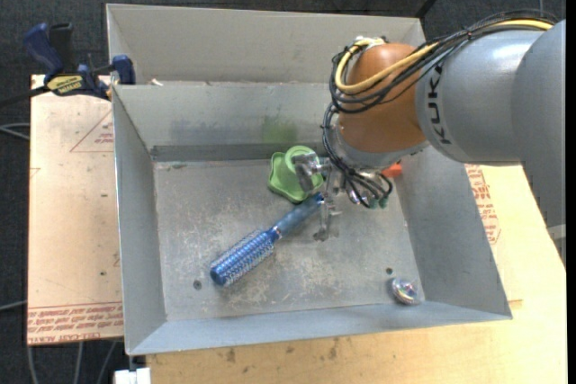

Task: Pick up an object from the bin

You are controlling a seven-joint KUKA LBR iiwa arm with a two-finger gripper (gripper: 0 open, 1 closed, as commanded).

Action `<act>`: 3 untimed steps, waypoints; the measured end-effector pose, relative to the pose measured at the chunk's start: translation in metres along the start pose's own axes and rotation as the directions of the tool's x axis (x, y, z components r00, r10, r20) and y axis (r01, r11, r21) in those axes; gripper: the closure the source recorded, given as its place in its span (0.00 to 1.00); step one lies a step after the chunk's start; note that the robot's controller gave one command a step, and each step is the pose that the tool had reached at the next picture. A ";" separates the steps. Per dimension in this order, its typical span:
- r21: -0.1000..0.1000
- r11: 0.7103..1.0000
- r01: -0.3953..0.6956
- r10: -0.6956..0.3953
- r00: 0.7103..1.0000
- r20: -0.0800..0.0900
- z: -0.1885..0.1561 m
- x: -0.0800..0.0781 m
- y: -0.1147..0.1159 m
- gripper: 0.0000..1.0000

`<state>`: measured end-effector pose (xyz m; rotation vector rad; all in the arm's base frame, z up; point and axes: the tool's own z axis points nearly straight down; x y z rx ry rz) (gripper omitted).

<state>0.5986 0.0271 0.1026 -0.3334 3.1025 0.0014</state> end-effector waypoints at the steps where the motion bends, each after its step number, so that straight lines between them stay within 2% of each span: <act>1: -0.011 0.928 0.373 -0.374 0.927 -0.019 -0.004 -0.014 -0.015 0.00; 2: -0.003 0.887 0.463 -0.463 0.887 -0.001 0.001 -0.017 -0.010 0.00; 3: -0.002 0.913 0.407 -0.407 0.913 -0.001 0.003 -0.018 -0.010 0.00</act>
Offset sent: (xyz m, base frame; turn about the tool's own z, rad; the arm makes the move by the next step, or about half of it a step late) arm 0.0170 -0.0128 0.0042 -0.3846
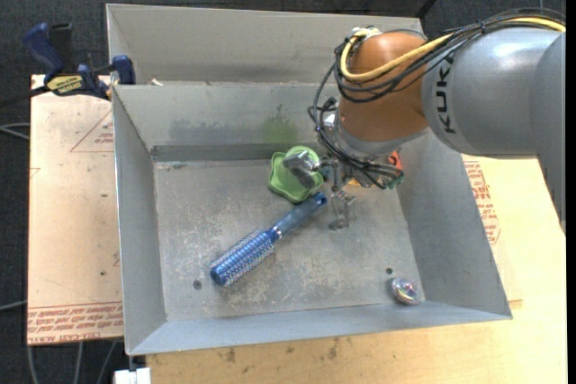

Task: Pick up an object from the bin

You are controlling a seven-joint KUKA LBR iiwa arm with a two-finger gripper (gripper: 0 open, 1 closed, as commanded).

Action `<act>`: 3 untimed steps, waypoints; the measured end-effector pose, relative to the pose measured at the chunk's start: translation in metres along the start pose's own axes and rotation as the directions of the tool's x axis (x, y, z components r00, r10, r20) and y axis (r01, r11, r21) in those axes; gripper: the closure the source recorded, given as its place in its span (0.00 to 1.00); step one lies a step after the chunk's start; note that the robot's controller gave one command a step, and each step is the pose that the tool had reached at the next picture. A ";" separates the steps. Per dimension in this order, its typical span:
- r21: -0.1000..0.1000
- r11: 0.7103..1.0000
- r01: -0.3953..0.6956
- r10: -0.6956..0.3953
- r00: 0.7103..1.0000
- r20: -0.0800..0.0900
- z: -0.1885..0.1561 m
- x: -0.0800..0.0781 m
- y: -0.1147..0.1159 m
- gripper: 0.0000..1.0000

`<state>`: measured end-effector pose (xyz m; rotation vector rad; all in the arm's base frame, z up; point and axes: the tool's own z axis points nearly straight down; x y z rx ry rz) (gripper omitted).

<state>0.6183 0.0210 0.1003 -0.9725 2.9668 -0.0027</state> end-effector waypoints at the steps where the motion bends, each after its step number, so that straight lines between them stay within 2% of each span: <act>1: 0.002 1.000 0.031 -0.031 1.000 0.006 0.002 -0.008 0.002 0.00; 3: 0.003 0.999 -0.036 0.036 0.999 0.006 0.003 -0.007 0.001 0.00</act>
Offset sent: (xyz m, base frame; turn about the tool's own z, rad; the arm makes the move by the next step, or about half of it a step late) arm 0.0090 0.0202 -0.0303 -0.0614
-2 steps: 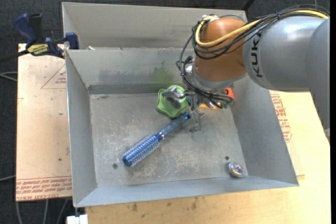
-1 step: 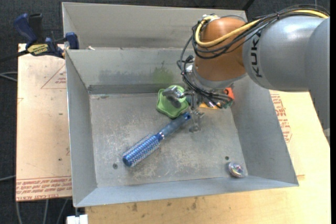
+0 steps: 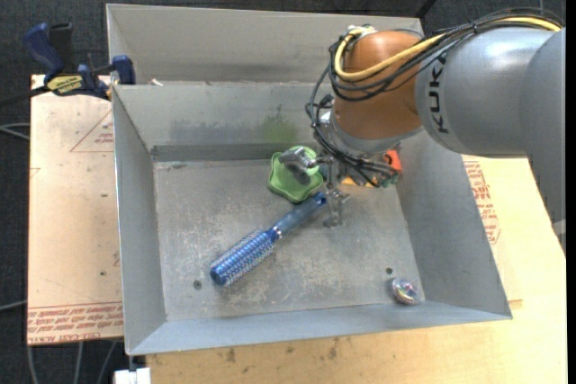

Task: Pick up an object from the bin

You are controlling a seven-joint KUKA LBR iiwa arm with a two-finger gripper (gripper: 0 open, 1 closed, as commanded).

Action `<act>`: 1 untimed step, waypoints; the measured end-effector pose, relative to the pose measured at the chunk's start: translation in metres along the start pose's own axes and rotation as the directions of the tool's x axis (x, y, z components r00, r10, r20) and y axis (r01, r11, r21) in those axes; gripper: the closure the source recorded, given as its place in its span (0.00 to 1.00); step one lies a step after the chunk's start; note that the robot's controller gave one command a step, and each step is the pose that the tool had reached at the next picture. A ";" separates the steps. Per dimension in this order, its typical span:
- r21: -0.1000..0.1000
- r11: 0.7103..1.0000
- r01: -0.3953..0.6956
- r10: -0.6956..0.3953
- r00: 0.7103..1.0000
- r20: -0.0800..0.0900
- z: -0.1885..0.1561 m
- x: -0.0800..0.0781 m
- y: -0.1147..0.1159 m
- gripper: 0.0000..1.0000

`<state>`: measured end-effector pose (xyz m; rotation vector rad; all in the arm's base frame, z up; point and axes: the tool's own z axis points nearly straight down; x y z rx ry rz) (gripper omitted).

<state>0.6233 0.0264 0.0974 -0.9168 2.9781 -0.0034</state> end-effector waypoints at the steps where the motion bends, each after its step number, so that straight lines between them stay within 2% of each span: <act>1: 0.001 0.999 -0.042 0.042 0.999 0.001 0.000 -0.001 -0.001 0.00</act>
Offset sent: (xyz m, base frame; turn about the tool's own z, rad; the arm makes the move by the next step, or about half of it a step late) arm 0.0110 0.0103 -0.0274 0.0986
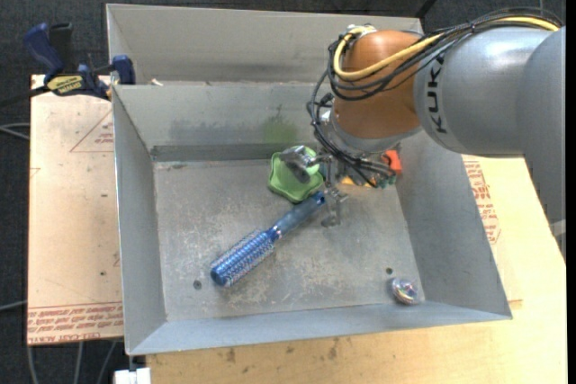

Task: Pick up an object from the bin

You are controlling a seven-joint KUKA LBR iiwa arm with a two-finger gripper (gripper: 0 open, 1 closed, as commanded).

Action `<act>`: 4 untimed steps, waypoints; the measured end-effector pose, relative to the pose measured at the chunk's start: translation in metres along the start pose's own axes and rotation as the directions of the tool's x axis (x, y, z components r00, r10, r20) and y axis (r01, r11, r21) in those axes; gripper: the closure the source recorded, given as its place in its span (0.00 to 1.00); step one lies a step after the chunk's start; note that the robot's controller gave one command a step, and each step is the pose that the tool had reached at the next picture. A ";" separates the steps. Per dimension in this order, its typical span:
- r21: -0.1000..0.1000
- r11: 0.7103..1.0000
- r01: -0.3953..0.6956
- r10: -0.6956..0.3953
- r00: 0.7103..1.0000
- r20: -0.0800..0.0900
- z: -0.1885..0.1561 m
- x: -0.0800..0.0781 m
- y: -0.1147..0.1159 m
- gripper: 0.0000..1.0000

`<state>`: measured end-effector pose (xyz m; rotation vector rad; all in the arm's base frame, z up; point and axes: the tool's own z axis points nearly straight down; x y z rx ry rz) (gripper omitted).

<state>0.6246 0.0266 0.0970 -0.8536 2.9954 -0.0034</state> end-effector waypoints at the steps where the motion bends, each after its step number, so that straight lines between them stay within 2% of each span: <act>1: -0.007 0.999 0.034 -0.034 0.999 -0.015 0.009 0.006 0.006 0.00; 2: -0.011 1.000 0.009 -0.009 1.000 -0.023 0.027 0.001 0.024 0.00; 3: -0.010 1.000 0.008 -0.008 1.000 -0.023 0.026 0.001 0.023 1.00; 4: -0.003 1.000 0.009 -0.009 1.000 -0.014 -0.132 -0.001 -0.031 1.00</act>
Offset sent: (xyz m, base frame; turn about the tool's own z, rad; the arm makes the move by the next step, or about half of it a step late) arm -0.0421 0.0195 -0.0270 -0.0974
